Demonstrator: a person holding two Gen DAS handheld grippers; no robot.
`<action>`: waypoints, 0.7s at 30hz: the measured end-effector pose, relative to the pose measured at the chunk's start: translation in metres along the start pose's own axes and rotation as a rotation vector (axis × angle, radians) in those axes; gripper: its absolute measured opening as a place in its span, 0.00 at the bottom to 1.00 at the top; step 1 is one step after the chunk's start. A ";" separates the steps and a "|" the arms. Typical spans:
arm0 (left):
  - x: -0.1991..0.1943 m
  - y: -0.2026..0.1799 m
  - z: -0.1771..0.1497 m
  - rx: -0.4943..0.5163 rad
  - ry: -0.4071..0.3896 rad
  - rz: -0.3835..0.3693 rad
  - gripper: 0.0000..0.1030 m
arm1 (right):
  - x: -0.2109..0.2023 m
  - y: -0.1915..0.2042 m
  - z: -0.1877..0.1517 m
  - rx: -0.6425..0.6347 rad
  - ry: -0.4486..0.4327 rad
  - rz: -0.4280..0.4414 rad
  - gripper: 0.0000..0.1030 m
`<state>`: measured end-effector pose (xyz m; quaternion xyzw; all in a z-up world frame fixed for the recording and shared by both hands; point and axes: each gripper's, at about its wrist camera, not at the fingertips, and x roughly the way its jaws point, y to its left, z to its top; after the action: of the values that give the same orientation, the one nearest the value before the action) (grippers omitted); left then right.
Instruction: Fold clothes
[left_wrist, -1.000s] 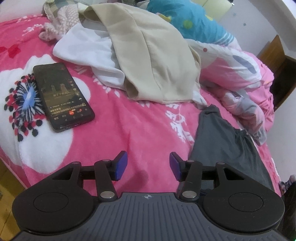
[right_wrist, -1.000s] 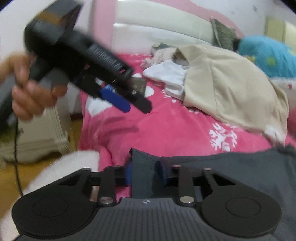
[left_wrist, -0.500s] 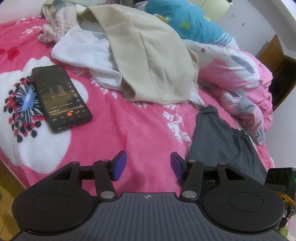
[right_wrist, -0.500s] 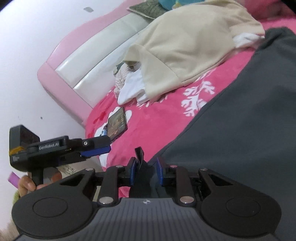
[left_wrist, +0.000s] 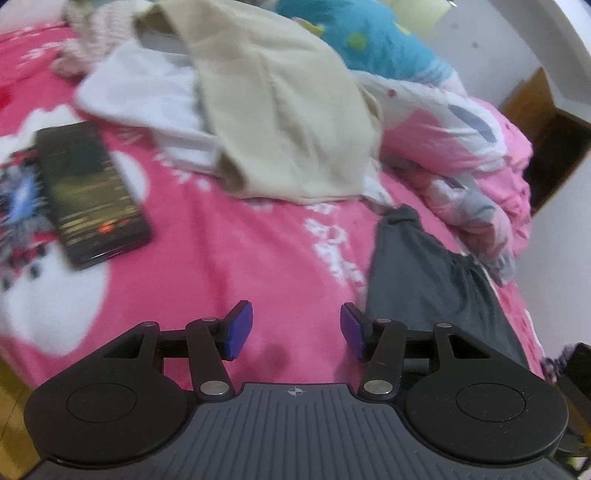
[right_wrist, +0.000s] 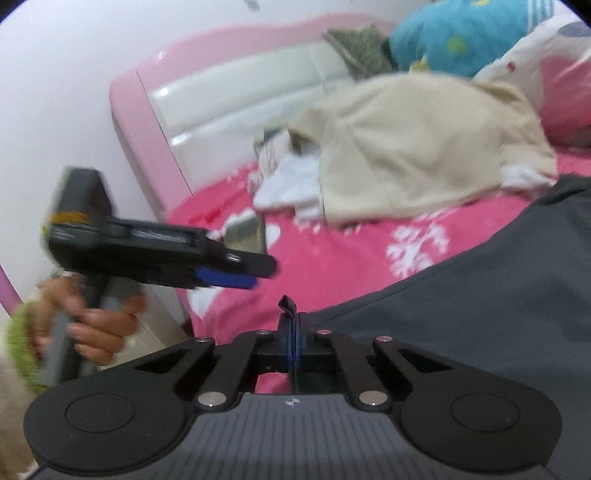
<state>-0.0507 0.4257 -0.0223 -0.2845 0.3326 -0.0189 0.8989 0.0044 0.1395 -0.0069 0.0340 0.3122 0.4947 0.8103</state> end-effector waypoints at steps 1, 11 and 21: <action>0.007 -0.005 0.006 0.007 0.005 -0.017 0.51 | -0.010 -0.002 0.001 0.003 -0.014 0.001 0.02; 0.149 -0.106 0.089 0.192 0.173 -0.165 0.53 | -0.086 -0.028 -0.009 0.088 -0.108 -0.015 0.02; 0.298 -0.183 0.120 0.345 0.294 -0.030 0.53 | -0.137 -0.076 -0.013 0.268 -0.244 0.004 0.02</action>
<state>0.2829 0.2660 -0.0279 -0.1258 0.4479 -0.1301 0.8756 0.0139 -0.0155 0.0197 0.2021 0.2745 0.4425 0.8294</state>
